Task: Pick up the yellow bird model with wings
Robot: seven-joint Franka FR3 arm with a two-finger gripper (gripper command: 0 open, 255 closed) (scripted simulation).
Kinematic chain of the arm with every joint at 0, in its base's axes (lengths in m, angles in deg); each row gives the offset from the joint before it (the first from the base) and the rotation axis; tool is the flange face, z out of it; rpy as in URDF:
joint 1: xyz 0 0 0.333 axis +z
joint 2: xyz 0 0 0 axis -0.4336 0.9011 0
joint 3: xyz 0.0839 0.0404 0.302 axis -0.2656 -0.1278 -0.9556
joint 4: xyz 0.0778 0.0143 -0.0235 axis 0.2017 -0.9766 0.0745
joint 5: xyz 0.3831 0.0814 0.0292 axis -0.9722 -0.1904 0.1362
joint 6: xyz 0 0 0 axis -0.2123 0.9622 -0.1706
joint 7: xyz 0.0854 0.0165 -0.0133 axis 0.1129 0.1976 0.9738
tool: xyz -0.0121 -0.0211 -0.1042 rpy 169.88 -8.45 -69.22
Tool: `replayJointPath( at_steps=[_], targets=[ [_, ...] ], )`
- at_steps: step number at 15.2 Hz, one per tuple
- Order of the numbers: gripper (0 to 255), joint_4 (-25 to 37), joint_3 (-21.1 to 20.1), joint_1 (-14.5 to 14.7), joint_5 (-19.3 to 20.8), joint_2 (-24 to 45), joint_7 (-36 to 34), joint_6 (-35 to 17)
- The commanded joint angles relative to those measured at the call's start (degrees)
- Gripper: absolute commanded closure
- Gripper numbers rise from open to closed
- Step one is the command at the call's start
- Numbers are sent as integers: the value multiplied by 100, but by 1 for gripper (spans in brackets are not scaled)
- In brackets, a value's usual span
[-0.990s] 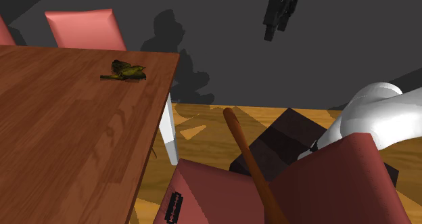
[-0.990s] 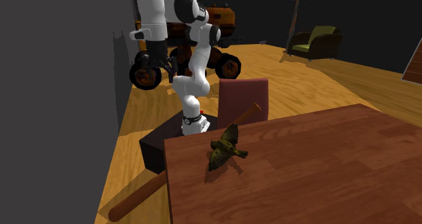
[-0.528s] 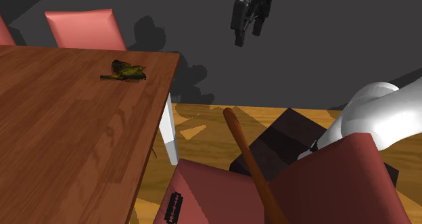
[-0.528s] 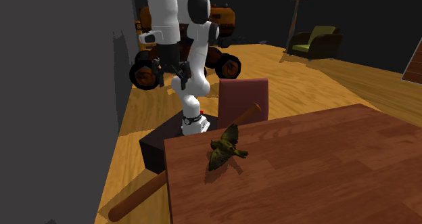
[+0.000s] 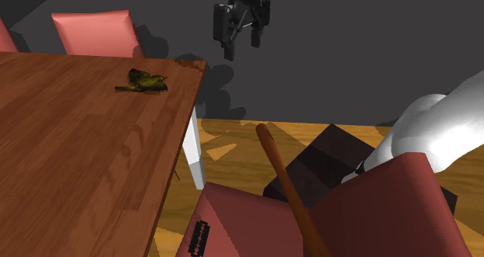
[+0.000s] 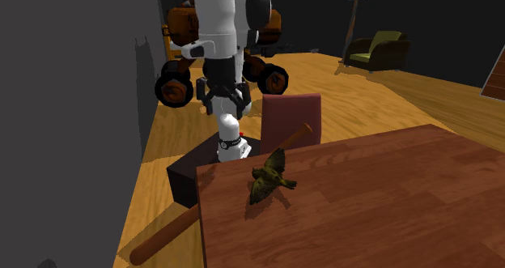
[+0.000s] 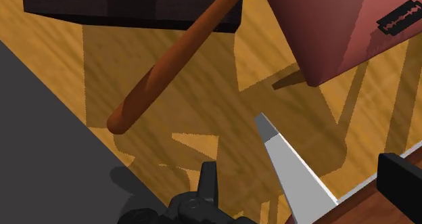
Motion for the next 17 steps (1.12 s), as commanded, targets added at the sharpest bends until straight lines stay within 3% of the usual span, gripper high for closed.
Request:
replayJointPath(
  at_steps=[1, 8, 11, 14, 17],
  targets=[
    [0, 422, -254, 25, 94, 441, -349, -24],
    [0, 2050, -975, 353, 851, 2133, -1539, 70],
    [0, 2979, -1162, 725, 1358, 3001, -2047, 277],
    [0, 4161, -1205, 1311, 1917, 3952, -2468, 643],
    [0, 3993, -1177, 1312, 1901, 3946, -2476, 477]
  ],
)
